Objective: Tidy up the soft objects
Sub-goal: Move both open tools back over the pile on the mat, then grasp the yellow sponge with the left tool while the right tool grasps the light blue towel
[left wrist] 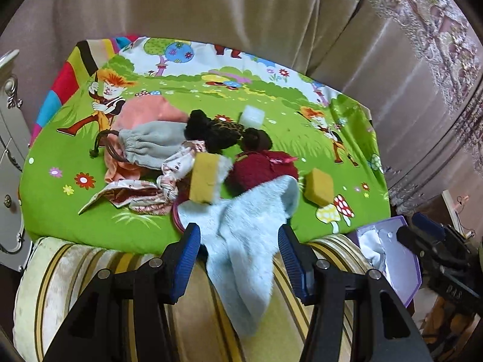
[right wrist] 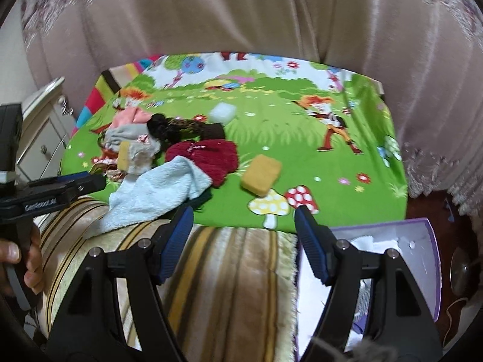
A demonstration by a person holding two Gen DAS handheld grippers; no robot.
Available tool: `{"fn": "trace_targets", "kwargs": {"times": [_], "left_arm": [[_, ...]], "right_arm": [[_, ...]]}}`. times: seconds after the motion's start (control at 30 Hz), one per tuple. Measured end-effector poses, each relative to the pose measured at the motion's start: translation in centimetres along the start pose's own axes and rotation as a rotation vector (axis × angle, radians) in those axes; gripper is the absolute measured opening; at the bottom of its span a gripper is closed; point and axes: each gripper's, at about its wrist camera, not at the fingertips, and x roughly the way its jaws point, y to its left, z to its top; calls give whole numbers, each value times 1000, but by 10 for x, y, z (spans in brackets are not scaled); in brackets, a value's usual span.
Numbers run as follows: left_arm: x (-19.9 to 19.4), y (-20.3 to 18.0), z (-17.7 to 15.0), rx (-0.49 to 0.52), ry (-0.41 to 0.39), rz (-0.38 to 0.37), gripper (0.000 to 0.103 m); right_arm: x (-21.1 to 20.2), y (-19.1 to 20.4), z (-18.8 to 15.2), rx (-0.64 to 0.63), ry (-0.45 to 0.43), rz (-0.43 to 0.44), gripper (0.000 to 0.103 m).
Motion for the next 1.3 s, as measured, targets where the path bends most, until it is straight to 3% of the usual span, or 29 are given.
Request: {"fn": "trace_targets", "kwargs": {"times": [0.27, 0.57, 0.73, 0.87, 1.13, 1.17, 1.27, 1.3], "left_arm": [[30, 17, 26, 11, 41, 46, 55], [60, 27, 45, 1, 90, 40, 54], [75, 27, 50, 11, 116, 27, 45], [85, 30, 49, 11, 135, 13, 28], [60, 46, 44, -60, 69, -44, 26], [57, 48, 43, -67, 59, -48, 26], [42, 53, 39, -91, 17, -44, 26], [38, 54, 37, -96, 5, -43, 26]], "right_arm": [[36, 42, 16, -80, 57, 81, 73], [80, 82, 21, -146, 177, 181, 73], [101, 103, 19, -189, 229, 212, 76], [117, 112, 17, -200, 276, 230, 77], [142, 124, 13, -219, 324, 236, 78], [142, 124, 13, -220, 322, 240, 71], [142, 126, 10, -227, 317, 236, 32], [140, 126, 9, -229, 309, 235, 29]]}}
